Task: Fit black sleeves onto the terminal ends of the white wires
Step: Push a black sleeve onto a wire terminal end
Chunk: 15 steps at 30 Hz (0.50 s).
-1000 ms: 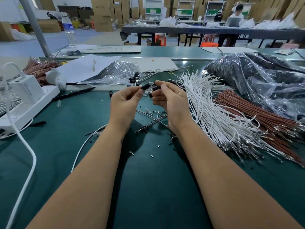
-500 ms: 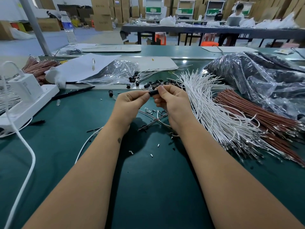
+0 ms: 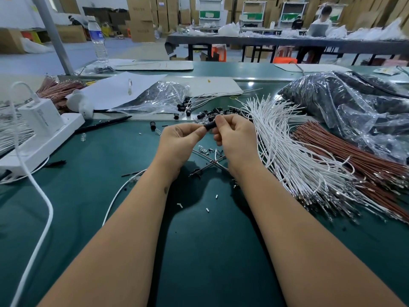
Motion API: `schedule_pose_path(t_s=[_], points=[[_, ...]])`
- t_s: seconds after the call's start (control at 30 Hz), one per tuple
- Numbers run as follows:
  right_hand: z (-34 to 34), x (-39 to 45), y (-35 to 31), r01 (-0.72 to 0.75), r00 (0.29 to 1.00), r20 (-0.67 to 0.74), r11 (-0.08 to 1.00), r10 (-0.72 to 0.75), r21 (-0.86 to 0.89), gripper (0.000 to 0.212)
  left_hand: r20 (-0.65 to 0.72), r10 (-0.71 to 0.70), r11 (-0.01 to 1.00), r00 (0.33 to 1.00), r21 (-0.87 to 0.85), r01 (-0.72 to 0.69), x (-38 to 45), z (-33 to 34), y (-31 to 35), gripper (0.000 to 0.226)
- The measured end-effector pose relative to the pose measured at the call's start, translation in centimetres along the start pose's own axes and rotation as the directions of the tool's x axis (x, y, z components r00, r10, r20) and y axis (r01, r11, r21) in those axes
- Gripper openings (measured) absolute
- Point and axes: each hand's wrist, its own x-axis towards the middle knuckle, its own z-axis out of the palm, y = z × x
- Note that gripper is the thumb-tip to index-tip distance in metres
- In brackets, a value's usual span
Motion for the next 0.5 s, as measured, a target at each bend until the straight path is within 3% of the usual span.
schedule_pose_path(t_s=[0.1,0.17,0.2,0.27,0.33,0.4,0.5], points=[[-0.3,0.4,0.1,-0.235,0.972,0.071,0.933,0.224,0.275,0.02,0.025,0.007,1.0,1.0,0.005,-0.007,0.1,-0.2,-0.1,0.008],[-0.3,0.3,0.1,-0.328,0.945,0.109,0.883,0.31,0.336,0.021,0.028,0.002,0.999,1.0,0.032,-0.003,0.1,0.0,-0.2,0.009],[-0.3,0.3,0.1,-0.309,0.951,0.1,0.908,0.293,0.282,0.021,0.024,0.001,0.999,1.0,0.05,-0.002,0.1,0.1,-0.3,0.012],[-0.7,0.3,-0.1,-0.127,0.992,0.016,0.991,0.128,-0.035,0.018,-0.004,-0.003,0.996,1.0,0.088,0.003,0.2,0.1,-0.6,0.016],[-1.6,0.7,-0.4,0.069,0.988,-0.105,0.941,-0.109,-0.331,0.016,-0.052,-0.02,0.996,0.998,0.081,0.024,0.5,-0.3,-0.7,0.009],[-2.7,1.0,-0.7,0.124,0.964,-0.176,0.921,-0.2,-0.368,0.011,-0.104,-0.038,0.999,0.994,0.032,0.042,0.6,-0.9,-0.8,0.011],[-2.5,0.6,-0.6,0.102,0.987,-0.095,0.963,-0.13,-0.25,0.013,-0.132,-0.015,0.999,0.991,0.029,0.019,0.4,-1.3,-0.8,0.01]])
